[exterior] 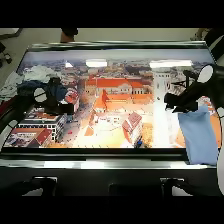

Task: Fold the shirts.

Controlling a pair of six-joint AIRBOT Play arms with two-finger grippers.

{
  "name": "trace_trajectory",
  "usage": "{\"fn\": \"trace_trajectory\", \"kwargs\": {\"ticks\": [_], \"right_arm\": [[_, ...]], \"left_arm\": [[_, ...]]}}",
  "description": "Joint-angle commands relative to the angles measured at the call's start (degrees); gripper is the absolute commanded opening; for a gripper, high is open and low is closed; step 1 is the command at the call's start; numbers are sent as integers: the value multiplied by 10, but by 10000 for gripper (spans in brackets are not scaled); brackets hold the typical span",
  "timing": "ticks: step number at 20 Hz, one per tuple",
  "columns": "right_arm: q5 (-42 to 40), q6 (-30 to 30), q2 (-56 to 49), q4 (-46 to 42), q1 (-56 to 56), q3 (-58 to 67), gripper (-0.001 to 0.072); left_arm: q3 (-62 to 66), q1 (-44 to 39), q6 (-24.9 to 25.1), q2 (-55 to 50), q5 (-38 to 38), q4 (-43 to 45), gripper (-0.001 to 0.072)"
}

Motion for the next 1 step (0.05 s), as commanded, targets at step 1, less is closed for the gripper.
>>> {"fn": "trace_trajectory", "kwargs": {"ticks": [1], "right_arm": [[0,0,0,0,1,0,373]], "left_arm": [[-1,0,0,0,1,0,600]]}}
